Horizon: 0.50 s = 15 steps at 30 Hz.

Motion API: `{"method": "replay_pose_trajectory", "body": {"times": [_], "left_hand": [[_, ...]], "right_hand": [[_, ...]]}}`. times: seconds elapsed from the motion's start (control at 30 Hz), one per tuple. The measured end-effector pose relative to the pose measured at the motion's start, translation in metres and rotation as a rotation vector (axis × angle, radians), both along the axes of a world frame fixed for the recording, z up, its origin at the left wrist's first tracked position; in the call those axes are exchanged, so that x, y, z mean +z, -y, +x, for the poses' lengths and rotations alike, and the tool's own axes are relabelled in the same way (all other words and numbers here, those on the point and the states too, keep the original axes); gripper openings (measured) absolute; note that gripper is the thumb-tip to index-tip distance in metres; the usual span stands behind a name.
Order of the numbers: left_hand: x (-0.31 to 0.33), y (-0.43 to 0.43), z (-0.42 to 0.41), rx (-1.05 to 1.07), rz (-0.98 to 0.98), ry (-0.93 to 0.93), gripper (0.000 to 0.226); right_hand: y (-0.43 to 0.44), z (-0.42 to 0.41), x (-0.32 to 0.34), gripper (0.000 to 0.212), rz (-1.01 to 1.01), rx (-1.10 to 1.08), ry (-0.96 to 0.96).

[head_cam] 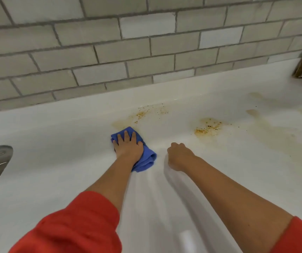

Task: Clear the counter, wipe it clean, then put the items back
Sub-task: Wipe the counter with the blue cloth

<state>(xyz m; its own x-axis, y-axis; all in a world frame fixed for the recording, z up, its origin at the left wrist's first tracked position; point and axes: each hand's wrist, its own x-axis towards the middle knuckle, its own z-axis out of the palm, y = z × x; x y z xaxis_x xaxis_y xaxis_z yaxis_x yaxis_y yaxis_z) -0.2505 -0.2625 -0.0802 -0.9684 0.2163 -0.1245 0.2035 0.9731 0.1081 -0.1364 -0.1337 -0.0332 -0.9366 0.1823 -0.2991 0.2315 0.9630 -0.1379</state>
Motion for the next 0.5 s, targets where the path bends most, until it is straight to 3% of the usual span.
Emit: {"method": "replay_pose_trajectory", "body": {"times": [0.13,0.3,0.4,0.5], "left_hand": [[-0.006,-0.035,0.035,-0.22,0.027,-0.073,0.053],[-0.01,0.016,0.115,-0.417,0.101,-0.065,0.068],[-0.009,0.057,0.123,-0.314,0.113,-0.048,0.081],[-0.008,0.075,0.081,-0.102,0.06,-0.071,0.066]], "right_hand": [[-0.008,0.001,0.002,0.036,-0.057,-0.008,-0.009],[-0.018,0.008,0.008,0.038,-0.204,-0.039,-0.047],[-0.016,0.003,0.01,0.039,-0.174,-0.028,-0.032],[-0.009,-0.002,0.01,0.041,-0.142,-0.016,0.006]]}}
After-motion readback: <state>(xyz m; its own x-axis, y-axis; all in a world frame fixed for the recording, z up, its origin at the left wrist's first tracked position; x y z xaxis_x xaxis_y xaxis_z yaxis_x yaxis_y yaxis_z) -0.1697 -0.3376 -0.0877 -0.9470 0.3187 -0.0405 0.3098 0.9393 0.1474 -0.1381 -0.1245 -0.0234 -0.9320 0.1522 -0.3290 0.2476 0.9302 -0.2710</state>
